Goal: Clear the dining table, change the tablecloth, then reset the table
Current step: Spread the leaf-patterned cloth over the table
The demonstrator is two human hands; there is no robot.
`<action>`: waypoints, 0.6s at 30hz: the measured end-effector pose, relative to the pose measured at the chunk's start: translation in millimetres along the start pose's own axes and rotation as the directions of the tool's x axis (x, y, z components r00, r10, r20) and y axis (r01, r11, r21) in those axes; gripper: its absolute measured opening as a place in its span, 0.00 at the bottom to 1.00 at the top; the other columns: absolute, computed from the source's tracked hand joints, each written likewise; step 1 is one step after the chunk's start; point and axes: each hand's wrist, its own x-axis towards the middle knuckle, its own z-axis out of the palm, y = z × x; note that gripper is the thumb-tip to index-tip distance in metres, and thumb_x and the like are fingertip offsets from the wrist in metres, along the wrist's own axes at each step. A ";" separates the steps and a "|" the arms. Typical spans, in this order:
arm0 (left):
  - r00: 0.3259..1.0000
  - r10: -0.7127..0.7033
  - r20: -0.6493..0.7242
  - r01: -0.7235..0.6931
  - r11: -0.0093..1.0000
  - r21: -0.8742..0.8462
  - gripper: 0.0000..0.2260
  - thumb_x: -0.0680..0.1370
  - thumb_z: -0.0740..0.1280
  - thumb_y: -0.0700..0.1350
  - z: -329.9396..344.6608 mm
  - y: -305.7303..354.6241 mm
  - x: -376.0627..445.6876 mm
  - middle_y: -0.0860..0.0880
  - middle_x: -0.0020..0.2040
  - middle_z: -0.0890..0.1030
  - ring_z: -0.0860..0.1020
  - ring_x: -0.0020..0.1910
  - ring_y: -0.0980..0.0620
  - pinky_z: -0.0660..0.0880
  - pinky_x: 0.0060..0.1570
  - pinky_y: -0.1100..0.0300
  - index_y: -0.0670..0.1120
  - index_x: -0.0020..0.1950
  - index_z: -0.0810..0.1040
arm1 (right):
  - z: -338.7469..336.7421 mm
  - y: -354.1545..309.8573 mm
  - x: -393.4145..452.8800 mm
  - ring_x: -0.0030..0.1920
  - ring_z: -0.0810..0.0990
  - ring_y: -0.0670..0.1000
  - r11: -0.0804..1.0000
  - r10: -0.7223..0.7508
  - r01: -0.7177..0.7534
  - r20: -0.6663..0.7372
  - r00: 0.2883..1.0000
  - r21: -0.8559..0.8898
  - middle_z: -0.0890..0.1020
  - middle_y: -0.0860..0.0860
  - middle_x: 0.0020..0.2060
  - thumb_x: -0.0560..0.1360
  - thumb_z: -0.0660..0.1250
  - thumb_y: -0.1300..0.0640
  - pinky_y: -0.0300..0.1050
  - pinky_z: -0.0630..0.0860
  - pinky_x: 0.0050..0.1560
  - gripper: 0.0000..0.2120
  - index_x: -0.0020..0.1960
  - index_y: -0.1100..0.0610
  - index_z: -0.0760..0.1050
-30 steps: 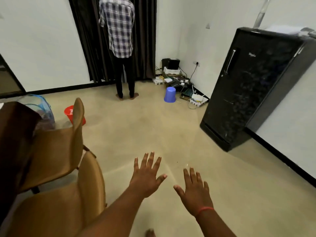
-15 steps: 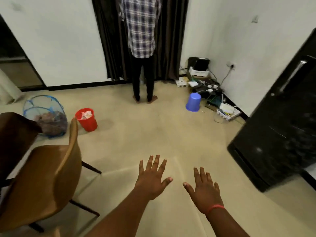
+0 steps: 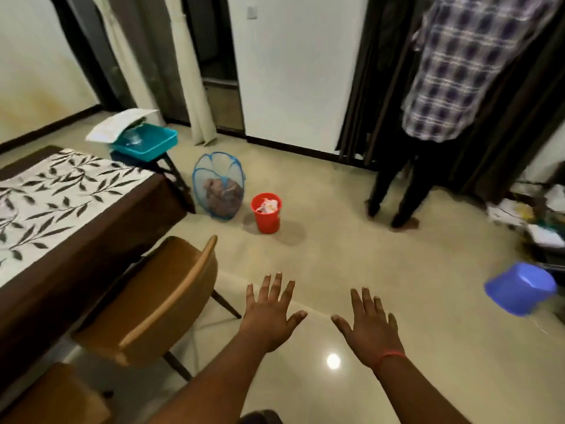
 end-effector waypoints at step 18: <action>0.890 -0.454 -0.047 0.444 0.884 -0.147 0.37 0.76 0.37 0.71 -113.2 -223.1 356.1 0.47 0.82 0.41 0.39 0.80 0.43 0.39 0.74 0.35 0.55 0.81 0.41 | -80.8 -216.9 477.8 0.80 0.45 0.55 0.878 -0.427 0.455 0.187 0.885 -0.148 0.43 0.48 0.81 0.75 0.44 0.27 0.61 0.52 0.77 0.40 0.81 0.46 0.41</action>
